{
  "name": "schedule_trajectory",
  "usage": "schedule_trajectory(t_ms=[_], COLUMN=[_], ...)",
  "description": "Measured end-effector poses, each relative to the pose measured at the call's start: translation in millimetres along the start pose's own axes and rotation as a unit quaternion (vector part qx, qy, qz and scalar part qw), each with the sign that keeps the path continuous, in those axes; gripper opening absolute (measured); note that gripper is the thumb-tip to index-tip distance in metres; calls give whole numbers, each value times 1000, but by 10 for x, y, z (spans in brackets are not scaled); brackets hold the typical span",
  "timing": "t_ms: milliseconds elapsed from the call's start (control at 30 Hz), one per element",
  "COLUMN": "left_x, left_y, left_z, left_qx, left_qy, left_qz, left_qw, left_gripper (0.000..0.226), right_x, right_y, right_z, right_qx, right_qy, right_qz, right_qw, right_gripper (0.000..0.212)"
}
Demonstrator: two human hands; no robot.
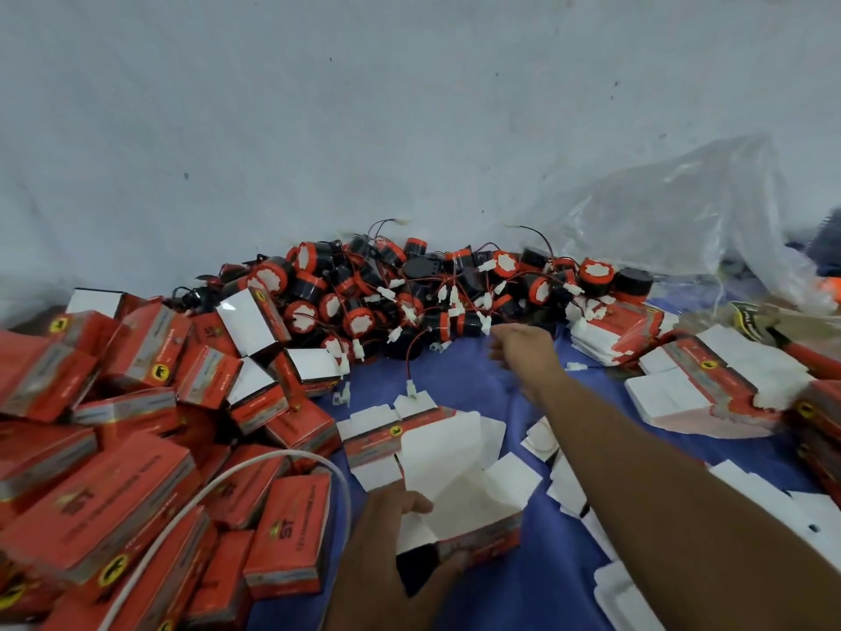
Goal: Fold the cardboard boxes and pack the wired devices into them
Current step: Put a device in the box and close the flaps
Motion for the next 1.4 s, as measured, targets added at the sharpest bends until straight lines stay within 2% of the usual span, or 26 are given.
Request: schedule_trajectory(t_ms=[67, 133, 233, 367, 433, 533, 600, 633, 700, 767, 833, 867, 933, 967, 1033, 1133, 1200, 1300, 1367, 1400], left_x=[6, -2, 6, 13, 10, 3, 12, 20, 33, 38, 37, 38, 41, 42, 40, 26, 12, -15, -19, -21], left_y=[6, 13, 21, 40, 58, 88, 102, 106, 116, 125, 130, 128, 120, 114, 110, 110, 116, 129, 143, 145], left_z=[21, 40, 49, 73, 93, 115, 132, 139, 151, 156, 154, 150, 132, 124, 119, 119, 128, 110, 109, 118], left_qx=[1, -4, -14, -18, -20, -22, -29, -32, -34, -28, -13, -4, 8, 12, 20, 22, 7, -13, -21, -25], left_qy=[2, 2, 9, 0, -5, -12, -19, -22, -23, -19, -14, -14, -17, -18, -15, -9, -12, -18, -12, -8], left_qz=[12, 12, 14, 1, -6, -22, -29, -30, -30, -34, -41, -44, -44, -43, -45, -55, -61, -67, -77, -86], left_qw=[1000, 1000, 1000, 1000, 1000, 999, 999, 999, 999, 999, 999, 999, 999, 999, 999, 998, 998, 998, 997, 996], left_gripper=[47, 46, 43, 43, 44, 51, 53, 53, 53, 54, 56, 57, 59, 59, 59, 59, 60, 62, 64, 65], right_x=[131, 320, 654, 1049, 1125, 1146, 1191, 1217, 1240, 1224, 1193, 1176, 1142, 1132, 1162, 1247, 1264, 1132, 968, 867], right_y=[178, 436, 882, 1382, 1571, 1807, 1910, 1955, 2062, 2200, 2344, 2396, 2462, 2460, 2406, 2288, 2217, 2208, 2251, 2273], right_z=[-139, -285, -498, -564, -414, -167, -63, -45, -55, -83, -99, -81, -38, -26, -26, -90, -183, -317, -371, -382], right_qx=[80, 152, 229, 225, 189, 116, 64, 49, 53, 80, 91, 106, 173, 205, 224, 216, 235, 260, 279, 265], right_qy=[49, 59, -23, -156, -153, -53, 96, 173, 252, 289, 367, 420, 504, 527, 524, 439, 381, 381, 371, 350], right_qz=[21, 10, -46, -68, -59, -53, -37, -37, -73, -133, -222, -258, -269, -244, -197, -159, -146, -176, -209, -229], right_qw=[995, 987, 972, 959, 968, 990, 993, 983, 964, 945, 899, 864, 803, 788, 798, 858, 882, 869, 861, 869], right_gripper=[28, 25, 24, 17, 16, 22, 31, 32, 37, 61, 89, 92, 76, 63, 47, 43, 50, 61, 55, 51])
Point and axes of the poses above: each hand's wrist, its own y-axis away from the middle knuckle, its own x-axis out of the back of the hand, z = x × y, the point moved 2 cm from there along -y, towards the middle knuckle, and after that the axes turned 5 degrees about -y, right-handed, at the moved point
